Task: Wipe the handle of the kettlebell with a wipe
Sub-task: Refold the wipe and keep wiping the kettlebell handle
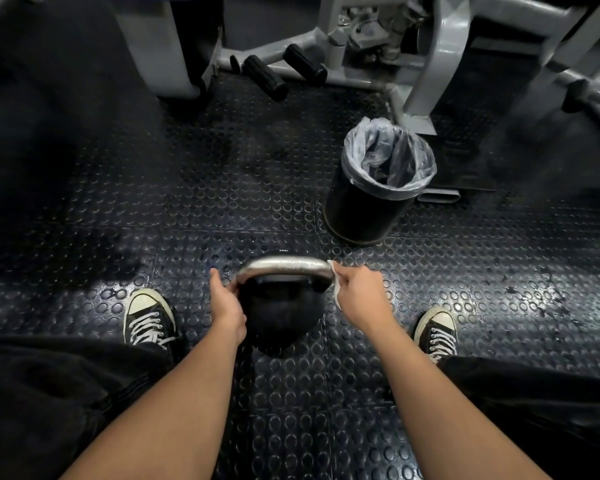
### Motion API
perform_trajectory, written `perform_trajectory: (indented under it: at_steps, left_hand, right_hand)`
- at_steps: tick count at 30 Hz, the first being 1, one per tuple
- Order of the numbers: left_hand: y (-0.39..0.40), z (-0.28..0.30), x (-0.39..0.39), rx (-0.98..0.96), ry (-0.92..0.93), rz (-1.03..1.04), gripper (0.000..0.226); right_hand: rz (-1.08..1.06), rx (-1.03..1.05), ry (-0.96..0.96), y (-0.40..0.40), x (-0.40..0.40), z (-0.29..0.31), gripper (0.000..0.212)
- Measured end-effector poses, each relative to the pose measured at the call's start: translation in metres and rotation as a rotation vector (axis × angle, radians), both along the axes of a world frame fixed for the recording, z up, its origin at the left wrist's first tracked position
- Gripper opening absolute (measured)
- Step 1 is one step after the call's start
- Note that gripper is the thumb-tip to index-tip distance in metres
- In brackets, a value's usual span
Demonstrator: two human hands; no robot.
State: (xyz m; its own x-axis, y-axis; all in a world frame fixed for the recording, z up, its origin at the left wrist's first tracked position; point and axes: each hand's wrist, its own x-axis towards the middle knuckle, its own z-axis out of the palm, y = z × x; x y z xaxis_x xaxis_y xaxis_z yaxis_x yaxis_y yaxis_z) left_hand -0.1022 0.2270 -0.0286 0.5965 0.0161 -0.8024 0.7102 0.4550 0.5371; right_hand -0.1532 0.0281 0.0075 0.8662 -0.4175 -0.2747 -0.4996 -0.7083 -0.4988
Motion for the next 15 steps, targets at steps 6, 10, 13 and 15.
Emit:
perform_trajectory:
  at_steps: [6, 10, 13, 15]
  left_hand:
    - [-0.002, 0.001, 0.0, 0.011, 0.003, 0.009, 0.076]
    - [-0.001, 0.001, 0.0, 0.012, 0.01, 0.015, 0.078]
    - [-0.001, 0.002, 0.001, 0.011, 0.014, 0.014, 0.077]
    - [-0.002, 0.002, 0.001, 0.019, 0.02, 0.019, 0.075]
  right_hand:
    - [0.036, -0.049, -0.088, 0.013, -0.008, 0.004, 0.041]
    - [-0.028, 0.0, -0.082, 0.011, -0.009, -0.001, 0.042]
    - [-0.021, -0.035, -0.162, 0.022, -0.005, -0.001, 0.042]
    - [-0.011, -0.093, -0.187, 0.028, -0.008, -0.002, 0.043]
